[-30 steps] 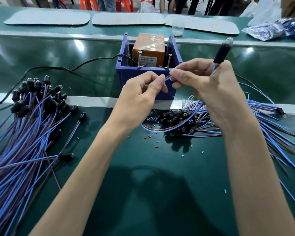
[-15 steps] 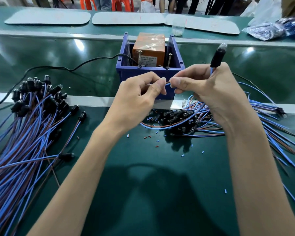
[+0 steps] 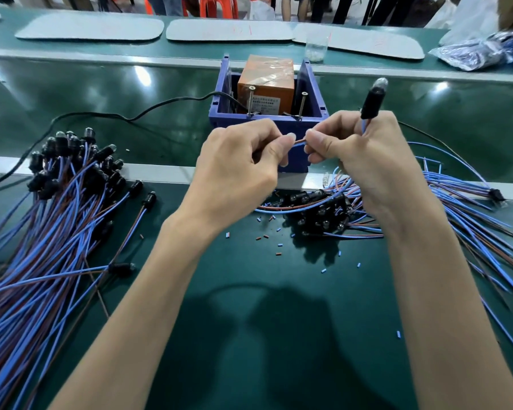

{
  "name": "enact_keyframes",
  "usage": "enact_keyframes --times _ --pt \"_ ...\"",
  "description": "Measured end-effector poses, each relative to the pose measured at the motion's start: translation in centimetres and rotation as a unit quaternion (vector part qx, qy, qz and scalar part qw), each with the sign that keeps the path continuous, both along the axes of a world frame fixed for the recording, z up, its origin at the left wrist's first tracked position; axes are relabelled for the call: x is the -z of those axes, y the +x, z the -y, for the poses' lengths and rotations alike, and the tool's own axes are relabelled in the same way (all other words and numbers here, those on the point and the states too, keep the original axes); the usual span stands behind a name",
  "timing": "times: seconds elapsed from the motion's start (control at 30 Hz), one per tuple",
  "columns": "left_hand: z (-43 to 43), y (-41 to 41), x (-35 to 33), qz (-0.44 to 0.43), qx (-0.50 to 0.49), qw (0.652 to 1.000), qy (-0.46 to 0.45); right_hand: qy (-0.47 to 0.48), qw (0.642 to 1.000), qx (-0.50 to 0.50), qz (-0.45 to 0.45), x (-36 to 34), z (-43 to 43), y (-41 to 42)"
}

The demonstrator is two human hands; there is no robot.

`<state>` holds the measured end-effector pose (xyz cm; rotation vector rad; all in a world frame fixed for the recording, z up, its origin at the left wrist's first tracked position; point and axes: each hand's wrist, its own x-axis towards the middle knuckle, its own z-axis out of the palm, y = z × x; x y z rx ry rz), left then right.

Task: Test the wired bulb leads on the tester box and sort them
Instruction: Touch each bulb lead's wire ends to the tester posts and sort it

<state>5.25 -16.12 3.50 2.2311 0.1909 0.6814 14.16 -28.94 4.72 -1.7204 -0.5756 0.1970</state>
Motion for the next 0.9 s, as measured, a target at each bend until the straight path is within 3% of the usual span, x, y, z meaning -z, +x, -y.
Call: enact_keyframes --times 0.23,0.4,0.6,0.73,0.9 --pt "-0.8 -0.2 -0.6 -0.028 -0.015 0.999 -0.013 -0.008 1.0 0.001 0.008 0.3 -0.9 -0.4" --pt "-3.7 -1.1 -1.0 0.002 -0.113 0.991 -0.07 -0.02 0.996 0.071 0.046 -0.1 0.5 0.4" --pt "-1.3 -0.1 -0.6 -0.033 -0.037 0.993 -0.103 -0.081 0.994 -0.073 -0.019 -0.1 -0.2 -0.9" --pt "-1.5 0.3 0.0 -0.047 -0.018 0.986 -0.161 -0.112 0.992 -0.05 0.004 -0.1 0.3 -0.2" --pt "-1.8 0.2 -0.1 -0.036 -0.017 0.979 -0.199 -0.077 0.996 -0.014 0.03 0.1 0.1 -0.1"
